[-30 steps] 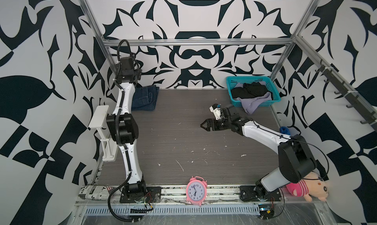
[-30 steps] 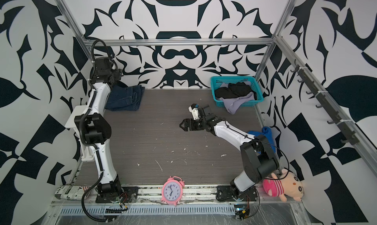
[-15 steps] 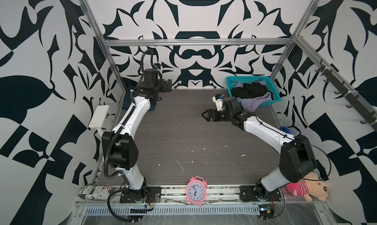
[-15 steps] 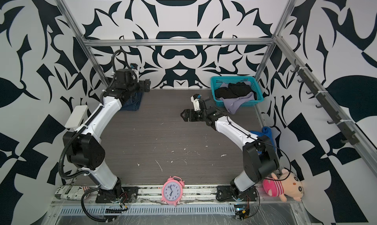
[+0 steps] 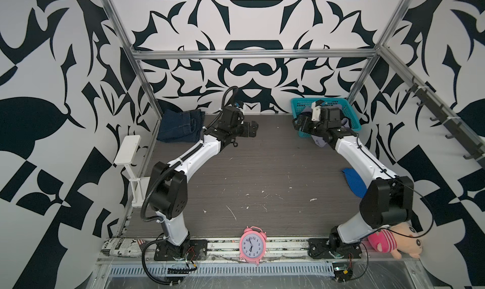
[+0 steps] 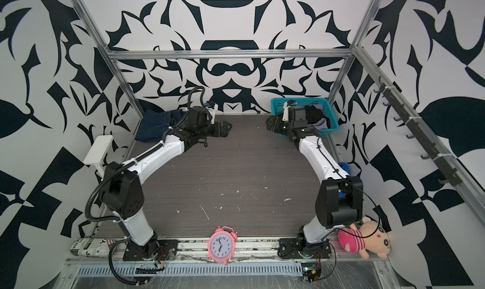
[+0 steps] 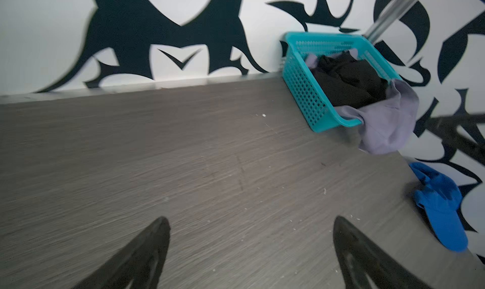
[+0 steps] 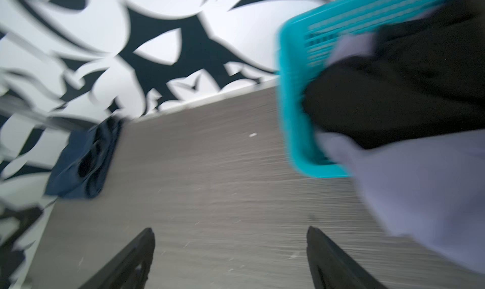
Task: Fold and stack skirts
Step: Pick up the skirt from the basket.
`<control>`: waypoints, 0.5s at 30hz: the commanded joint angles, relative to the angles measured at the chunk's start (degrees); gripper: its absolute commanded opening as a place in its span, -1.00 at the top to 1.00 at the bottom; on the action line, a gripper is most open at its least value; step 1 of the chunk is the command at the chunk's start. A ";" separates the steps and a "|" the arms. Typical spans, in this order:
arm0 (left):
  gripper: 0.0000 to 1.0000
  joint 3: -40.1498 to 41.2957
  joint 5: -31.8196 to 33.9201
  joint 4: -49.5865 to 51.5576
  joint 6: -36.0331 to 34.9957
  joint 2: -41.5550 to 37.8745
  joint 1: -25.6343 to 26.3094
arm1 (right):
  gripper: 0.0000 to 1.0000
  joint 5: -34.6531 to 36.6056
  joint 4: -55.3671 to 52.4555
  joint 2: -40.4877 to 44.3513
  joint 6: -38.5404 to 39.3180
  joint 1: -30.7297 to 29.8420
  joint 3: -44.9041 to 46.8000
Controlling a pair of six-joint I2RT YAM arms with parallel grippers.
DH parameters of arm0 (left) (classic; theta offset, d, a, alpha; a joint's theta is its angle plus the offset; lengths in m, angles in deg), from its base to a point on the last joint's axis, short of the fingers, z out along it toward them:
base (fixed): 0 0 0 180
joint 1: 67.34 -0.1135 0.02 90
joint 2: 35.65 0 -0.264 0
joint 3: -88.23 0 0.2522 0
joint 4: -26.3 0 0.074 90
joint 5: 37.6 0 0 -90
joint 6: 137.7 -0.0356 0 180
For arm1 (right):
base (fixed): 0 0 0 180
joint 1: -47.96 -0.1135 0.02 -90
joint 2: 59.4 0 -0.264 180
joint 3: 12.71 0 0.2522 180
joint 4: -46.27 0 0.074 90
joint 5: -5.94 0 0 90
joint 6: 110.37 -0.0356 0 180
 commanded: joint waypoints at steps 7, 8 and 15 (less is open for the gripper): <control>-0.99 -8.29 -2.50 -1.68 2.87 11.34 6.63 | -0.87 6.62 -9.93 -4.44 0.34 12.20 -8.78; -0.99 -8.67 -2.22 -1.67 3.23 12.01 7.02 | -0.87 7.26 -10.14 -4.83 0.61 13.10 -9.08; -0.99 -8.42 -3.43 -1.68 3.67 12.85 7.33 | -0.86 3.83 -14.44 -11.98 1.30 16.92 -16.32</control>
